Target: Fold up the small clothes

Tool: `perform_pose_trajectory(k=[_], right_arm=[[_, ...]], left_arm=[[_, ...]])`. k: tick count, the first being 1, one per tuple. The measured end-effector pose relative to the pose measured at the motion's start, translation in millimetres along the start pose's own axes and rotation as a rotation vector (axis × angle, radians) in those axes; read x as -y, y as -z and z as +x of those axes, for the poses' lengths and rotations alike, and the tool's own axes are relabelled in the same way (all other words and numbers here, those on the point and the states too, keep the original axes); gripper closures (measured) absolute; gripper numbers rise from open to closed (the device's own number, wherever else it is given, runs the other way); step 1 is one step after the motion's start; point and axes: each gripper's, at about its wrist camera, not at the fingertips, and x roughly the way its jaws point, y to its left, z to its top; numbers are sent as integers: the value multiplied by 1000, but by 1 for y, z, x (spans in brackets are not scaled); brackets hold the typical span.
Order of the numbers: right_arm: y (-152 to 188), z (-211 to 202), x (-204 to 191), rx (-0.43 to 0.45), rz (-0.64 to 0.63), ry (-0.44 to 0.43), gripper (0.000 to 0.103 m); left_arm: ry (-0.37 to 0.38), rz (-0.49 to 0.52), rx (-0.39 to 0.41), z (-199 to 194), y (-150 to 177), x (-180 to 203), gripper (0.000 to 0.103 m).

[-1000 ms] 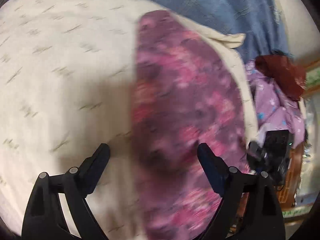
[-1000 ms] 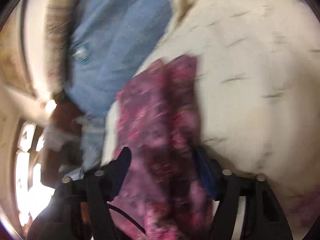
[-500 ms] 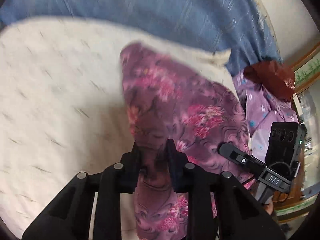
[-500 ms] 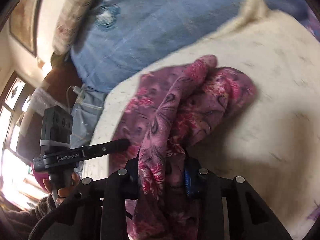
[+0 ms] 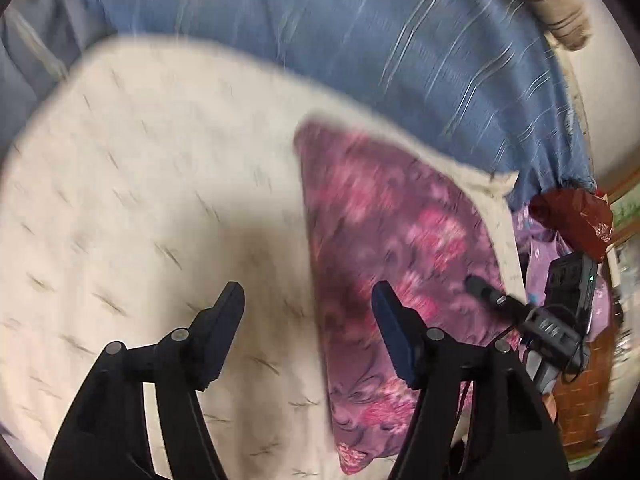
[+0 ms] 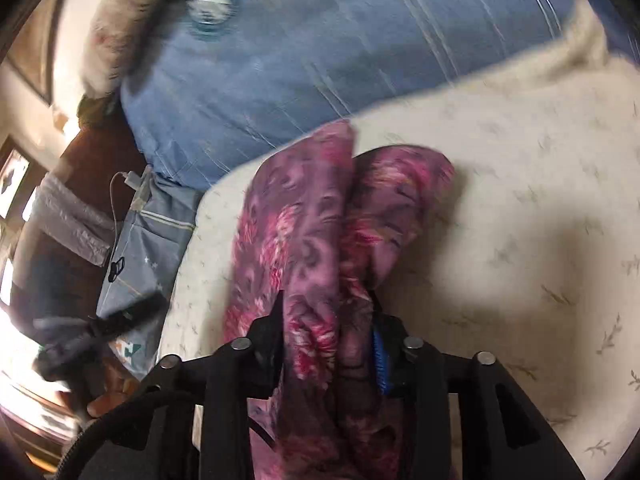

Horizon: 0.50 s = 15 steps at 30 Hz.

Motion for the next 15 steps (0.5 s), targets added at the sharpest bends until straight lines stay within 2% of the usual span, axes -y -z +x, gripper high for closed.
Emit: perform_pose_trajectory(k=[2,4,6,8,9,10,11,12,15], right_arm=[[6,-7,26,-24,78,-44,61],[11,-10,41,-36,100,-71,58],[6,-3,43,-56,106,-76,50],[3,10,47,-84,122,-62,36],[-3,16,49,-93,131,-75,36],[-1,14,50,-59,121,-99,46],[-11,18,39,-58,115,-141,67],[-12,15,33,-61,121,-186,67],[-9,5,6,-29,65,-238,69]], left_arm=[[-17,30,-41,23,5,14,38],[9,47,-75,43,10,29,37],[31,49,-97,57,14,38,33],[28,66,-70,59,11,48,32],[42,71,-79,59,12,50,51],[59,68,-87,59,10,54,58],[55,72,-81,55,8,55,67],[68,82,-76,49,7,55,76],[131,68,-51,22,-1,47,80]])
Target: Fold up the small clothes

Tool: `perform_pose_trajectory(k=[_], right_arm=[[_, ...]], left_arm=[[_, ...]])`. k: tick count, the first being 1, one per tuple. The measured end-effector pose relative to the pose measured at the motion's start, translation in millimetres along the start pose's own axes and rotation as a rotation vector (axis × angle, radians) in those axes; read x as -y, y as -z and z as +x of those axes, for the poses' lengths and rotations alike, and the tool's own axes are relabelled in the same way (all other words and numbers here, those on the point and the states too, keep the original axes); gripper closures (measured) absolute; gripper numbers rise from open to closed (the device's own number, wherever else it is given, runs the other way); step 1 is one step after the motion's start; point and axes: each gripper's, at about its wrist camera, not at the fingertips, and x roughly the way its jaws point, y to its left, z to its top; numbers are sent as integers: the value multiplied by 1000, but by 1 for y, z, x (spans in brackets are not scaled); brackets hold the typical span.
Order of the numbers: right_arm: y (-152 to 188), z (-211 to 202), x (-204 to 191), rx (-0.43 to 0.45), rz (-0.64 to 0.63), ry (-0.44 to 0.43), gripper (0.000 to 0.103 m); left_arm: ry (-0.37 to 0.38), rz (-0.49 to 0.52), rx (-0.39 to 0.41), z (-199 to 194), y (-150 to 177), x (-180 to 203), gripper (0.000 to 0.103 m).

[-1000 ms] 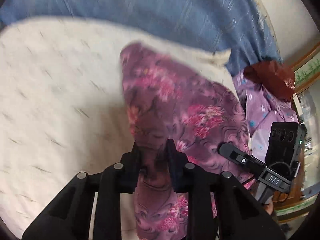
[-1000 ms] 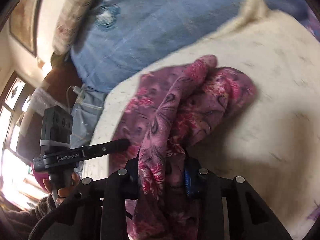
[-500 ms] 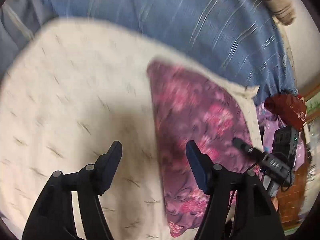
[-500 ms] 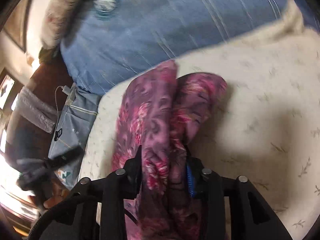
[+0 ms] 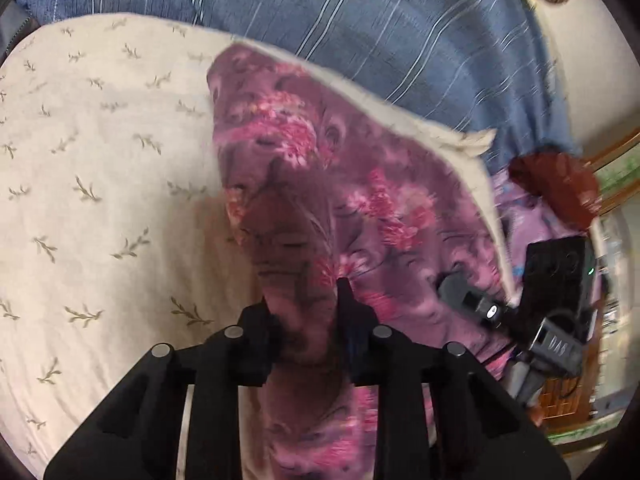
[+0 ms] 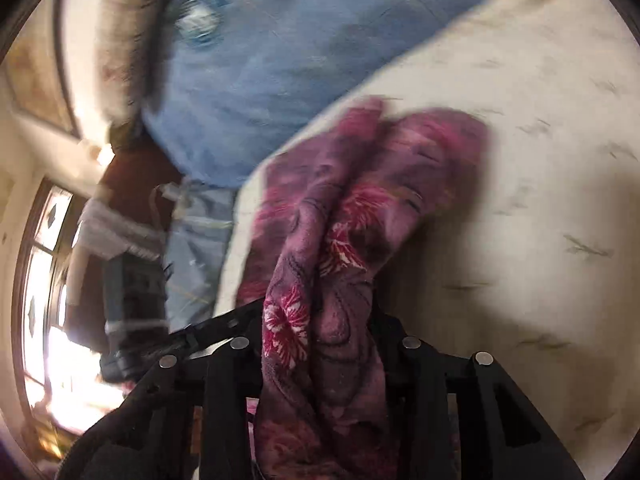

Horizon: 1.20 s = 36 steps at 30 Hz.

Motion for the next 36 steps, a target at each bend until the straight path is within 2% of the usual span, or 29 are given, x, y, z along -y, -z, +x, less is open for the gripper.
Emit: perform_pose_trajectory(k=[4,5,7,8,9,10,12,14,15,17,18,19,20,22,24,27,29,31,36], right_arm=[[2,-1,-38,22,-26,-128,69],[2,0,-46,41,-33,-163,68],[1,10,-53,61,-41,-165,63],[1,16,-50,64,-42,-113,56],[1,27,-44,59,-46,-3,53],[3,35,-33,40,-49,131,51],[9,47,-13,-17,-31,296,52],[20,32,1,19,44,243,53],[25,20,-2,47,51,243,52],[40,-8,-23,99,-40,294,52],[49,-16,-35,115,-93,330,52],[61,-25,-51,128,-158,386,47],[78,-31,-65,134,-203,430,34],[104,-43,-90,138,-266,535,16],[134,-47,-113,145,-307,666,15],[166,-36,-135,120,-341,802,15],[187,-36,-149,117,-360,819,15],[206,-35,-159,130,-368,822,15],[223,-58,-168,151,-362,831,15]], left_arm=[[-29,53,162,-57,-12,6,79],[-71,67,199,-70,-15,5,78],[-160,69,217,-78,-15,-8,65],[-204,71,213,-76,-14,-14,51],[-283,69,187,-68,-10,-25,48],[-320,67,168,-63,-5,-34,48],[-364,69,131,-51,8,-42,48],[-384,89,131,-54,23,-45,48],[-403,104,145,-58,32,-43,48],[-447,142,193,-69,51,-36,47],[-472,164,224,-74,61,-29,39],[-506,185,258,-77,73,-22,34],[-546,199,288,-78,82,-15,23],[-596,221,326,-80,103,-6,21],[-604,247,315,-79,123,-1,20],[-637,286,308,-79,146,6,21],[-667,310,310,-81,160,11,20],[-662,315,311,-87,169,15,20],[-660,326,349,-102,189,23,20]])
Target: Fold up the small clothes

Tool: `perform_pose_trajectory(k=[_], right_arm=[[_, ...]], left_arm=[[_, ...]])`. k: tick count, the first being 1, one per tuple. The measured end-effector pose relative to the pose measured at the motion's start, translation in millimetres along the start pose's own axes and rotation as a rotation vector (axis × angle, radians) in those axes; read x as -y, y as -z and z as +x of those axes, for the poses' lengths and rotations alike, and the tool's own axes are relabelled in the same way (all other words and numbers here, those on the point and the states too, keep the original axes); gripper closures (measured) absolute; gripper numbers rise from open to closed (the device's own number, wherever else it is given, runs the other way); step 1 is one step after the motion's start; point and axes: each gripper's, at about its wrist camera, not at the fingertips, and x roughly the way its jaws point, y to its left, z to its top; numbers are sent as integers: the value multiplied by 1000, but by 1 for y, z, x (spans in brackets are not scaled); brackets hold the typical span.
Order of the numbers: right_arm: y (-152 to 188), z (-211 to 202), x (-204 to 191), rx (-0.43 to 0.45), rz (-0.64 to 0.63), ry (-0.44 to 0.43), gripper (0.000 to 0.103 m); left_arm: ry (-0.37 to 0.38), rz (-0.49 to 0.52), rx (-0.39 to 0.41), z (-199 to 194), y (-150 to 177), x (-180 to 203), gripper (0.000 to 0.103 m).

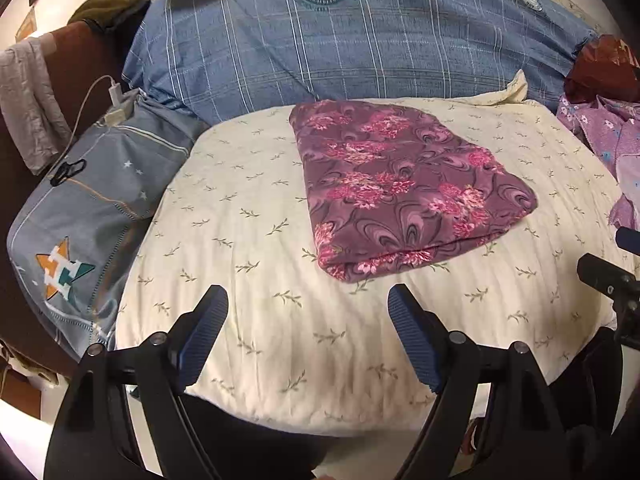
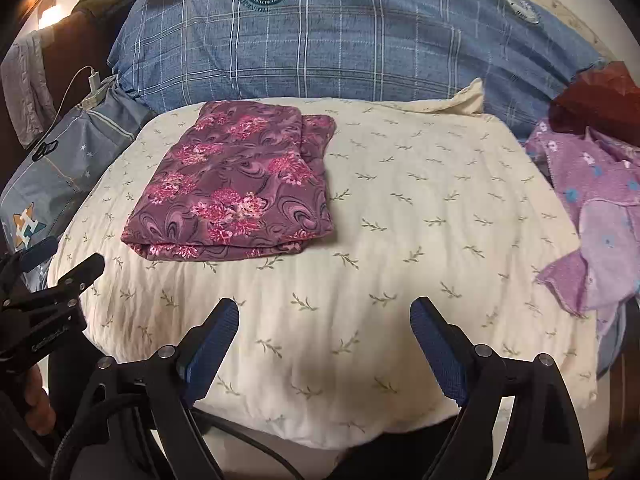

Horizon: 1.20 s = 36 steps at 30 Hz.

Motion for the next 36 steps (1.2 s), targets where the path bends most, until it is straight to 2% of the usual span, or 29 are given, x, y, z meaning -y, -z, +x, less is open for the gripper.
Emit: perform_pose_trajectory(k=[3,8,12,18,26,36], right_arm=[[5,-18,2,10,3,-9,15],[15,-35,-5,44,-37,34,15],[21,-41,-1,44,-26,29,15],[23,-45,8,41,10,15,15],[22,-41,11,17,1,30,15],[16,-32,9,-17,-85,90,15]], left_arm=[[6,3,23,-11,5,2,20],[54,-1,29,-23,11,3,20],[99,0,-4,-23,17,6,20],[125,-13,-30,-23,21,7,20],[127,3,-12,-29,20,9,20],[104,58,-4,-29,23,15,20]])
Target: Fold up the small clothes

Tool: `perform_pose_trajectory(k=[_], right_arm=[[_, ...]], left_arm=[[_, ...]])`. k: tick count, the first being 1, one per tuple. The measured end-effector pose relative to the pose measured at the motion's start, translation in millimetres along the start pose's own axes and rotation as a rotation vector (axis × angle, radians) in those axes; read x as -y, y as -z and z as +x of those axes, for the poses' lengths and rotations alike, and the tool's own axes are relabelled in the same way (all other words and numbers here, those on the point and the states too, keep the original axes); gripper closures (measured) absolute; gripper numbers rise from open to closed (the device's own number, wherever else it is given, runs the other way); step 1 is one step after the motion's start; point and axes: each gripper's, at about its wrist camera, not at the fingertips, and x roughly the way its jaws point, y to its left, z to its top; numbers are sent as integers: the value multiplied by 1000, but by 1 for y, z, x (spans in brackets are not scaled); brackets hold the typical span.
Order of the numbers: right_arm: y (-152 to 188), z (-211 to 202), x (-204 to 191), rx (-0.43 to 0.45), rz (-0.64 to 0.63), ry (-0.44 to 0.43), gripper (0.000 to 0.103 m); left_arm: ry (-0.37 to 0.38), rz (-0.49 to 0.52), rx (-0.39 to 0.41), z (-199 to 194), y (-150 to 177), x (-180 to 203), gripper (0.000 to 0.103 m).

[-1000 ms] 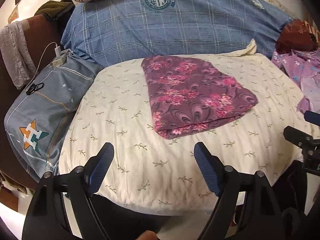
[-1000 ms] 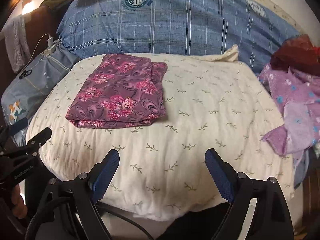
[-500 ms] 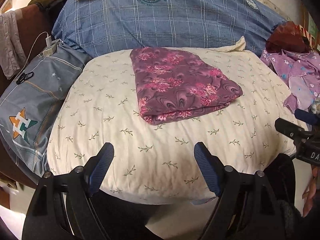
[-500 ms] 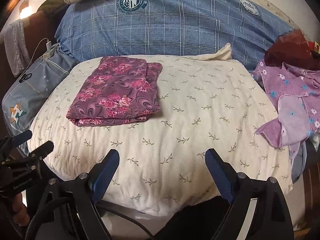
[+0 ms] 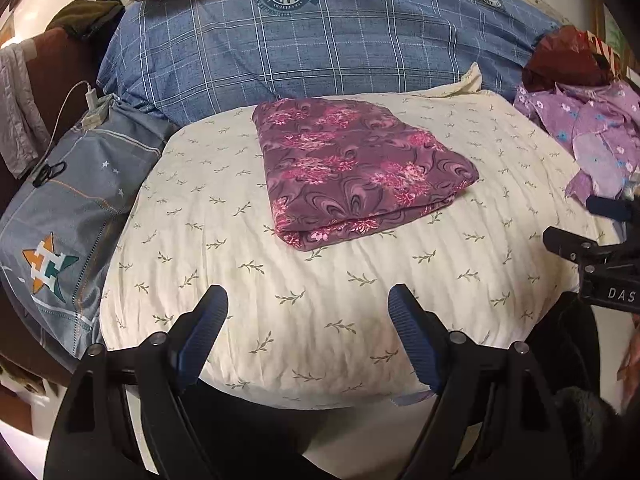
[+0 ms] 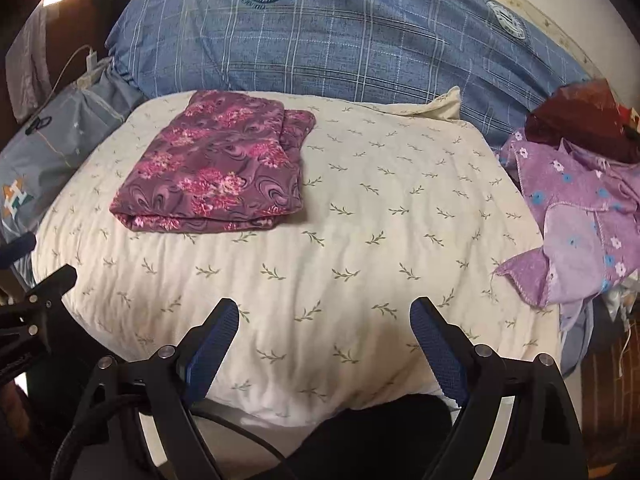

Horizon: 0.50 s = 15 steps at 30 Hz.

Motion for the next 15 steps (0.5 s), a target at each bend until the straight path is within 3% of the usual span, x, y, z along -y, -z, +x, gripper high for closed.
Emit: perform_pose_trajectory(k=[6,15], right_arm=[[-2,6,-7,-17,-93,50,15],[-2,9,-9,-24,-105,42,15]], left_arm=[[4,31,-7,3,3,2,20],[17,99,-23,5,4,5,20]])
